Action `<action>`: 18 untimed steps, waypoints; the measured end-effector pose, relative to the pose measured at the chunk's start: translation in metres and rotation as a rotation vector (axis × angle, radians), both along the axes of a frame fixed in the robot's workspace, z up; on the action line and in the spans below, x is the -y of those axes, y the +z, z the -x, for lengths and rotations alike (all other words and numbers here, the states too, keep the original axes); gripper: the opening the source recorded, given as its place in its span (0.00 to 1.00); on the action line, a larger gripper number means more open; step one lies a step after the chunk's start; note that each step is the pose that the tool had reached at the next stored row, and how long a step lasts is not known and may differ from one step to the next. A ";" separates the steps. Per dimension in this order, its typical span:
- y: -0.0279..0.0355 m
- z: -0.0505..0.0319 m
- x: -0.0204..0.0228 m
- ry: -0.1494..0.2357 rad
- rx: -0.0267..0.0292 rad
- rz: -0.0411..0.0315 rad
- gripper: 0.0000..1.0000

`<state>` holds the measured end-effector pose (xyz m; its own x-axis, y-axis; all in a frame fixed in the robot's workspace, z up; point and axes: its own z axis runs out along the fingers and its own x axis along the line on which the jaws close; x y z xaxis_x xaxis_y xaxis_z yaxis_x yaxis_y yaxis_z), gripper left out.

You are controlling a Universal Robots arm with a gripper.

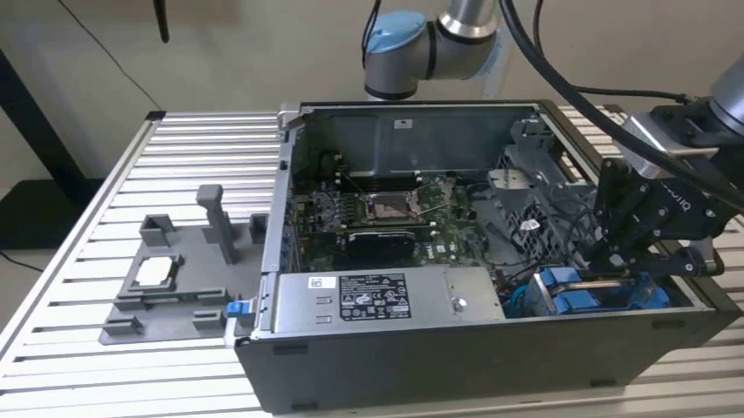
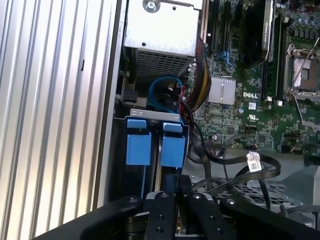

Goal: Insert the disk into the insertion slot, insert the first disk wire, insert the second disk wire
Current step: 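Insert the second disk wire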

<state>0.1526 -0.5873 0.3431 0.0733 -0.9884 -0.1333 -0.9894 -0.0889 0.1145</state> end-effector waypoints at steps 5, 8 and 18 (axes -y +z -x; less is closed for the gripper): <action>-0.0016 -0.0004 -0.0001 -0.030 -0.0004 -0.0001 0.16; -0.0018 -0.0007 0.0000 -0.036 -0.0005 -0.0002 0.16; -0.0037 -0.0017 0.0000 -0.071 -0.0089 0.0001 0.16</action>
<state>0.1543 -0.5873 0.3393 0.0019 -0.9910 -0.1336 -0.9922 -0.0186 0.1233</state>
